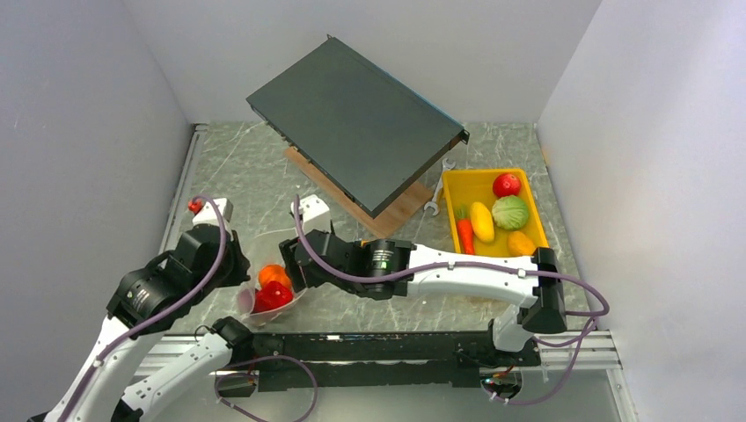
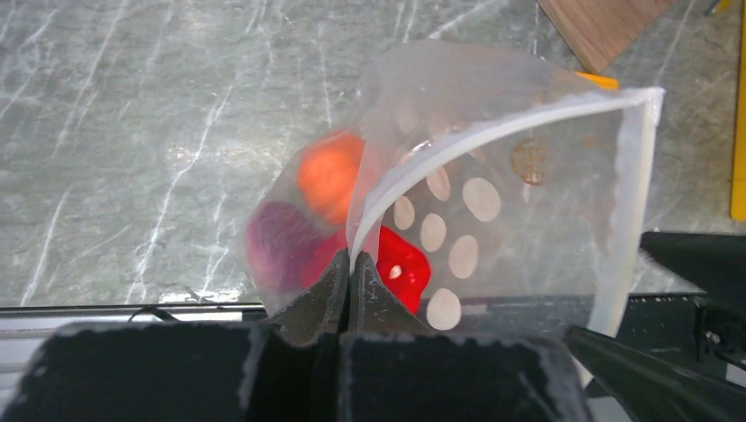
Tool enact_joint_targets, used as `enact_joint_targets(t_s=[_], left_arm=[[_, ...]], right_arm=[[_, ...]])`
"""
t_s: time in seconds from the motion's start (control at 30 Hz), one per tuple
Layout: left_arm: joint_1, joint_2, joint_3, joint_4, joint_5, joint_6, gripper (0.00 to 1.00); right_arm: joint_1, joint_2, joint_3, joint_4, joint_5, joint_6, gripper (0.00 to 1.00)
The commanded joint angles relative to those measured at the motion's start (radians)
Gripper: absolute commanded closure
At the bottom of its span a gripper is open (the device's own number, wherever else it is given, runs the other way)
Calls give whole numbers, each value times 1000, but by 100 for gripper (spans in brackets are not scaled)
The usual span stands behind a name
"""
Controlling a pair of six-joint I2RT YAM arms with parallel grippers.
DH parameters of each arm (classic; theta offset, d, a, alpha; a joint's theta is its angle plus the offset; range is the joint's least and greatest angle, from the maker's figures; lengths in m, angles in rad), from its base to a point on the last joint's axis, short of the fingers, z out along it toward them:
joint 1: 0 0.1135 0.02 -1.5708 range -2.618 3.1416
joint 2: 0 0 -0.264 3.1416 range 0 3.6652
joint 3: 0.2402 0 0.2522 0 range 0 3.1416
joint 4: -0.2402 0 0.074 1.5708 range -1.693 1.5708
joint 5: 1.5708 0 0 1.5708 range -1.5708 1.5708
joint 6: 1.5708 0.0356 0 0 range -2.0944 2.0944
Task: Place the food in the zip-top bag and seal the zipper
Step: Adjust the zipper food storage bag at the center of the board, then pick up the fake vegetable from the bin.
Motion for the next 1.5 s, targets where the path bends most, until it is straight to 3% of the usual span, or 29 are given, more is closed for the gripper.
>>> enact_joint_targets(t_s=[0.0,0.17,0.43,0.53,0.73,0.97,1.1,1.23,1.4,1.47], left_arm=[[-4,-75,-48,49,-102,-7,100],[-4,-141,-94,91,-120,13,100],[-4,-209,-190,188,-46,31,100],[-4,-210,-198,190,-35,30,100],[-4,-224,-217,214,-26,32,100],[-4,-277,-307,286,24,18,100],[-4,-299,-311,294,22,22,100],[-4,-323,-329,309,23,26,100],[-4,-348,-332,310,36,27,100],[-3,-355,-336,316,39,29,100]], right_arm=[[0,-103,32,-87,82,-102,28],[0,-352,-92,-87,100,-149,14],[1,-754,-237,-193,229,-139,12],[0,-894,-288,-297,350,-54,13],[0,-1098,-427,-559,570,297,15],[1,-1076,-550,-889,674,755,17],[0,-1032,-643,-937,686,908,18],[-2,-1078,-764,-930,721,1072,25],[-5,-1040,-759,-889,736,1017,29],[-20,-972,-747,-817,725,909,29]])
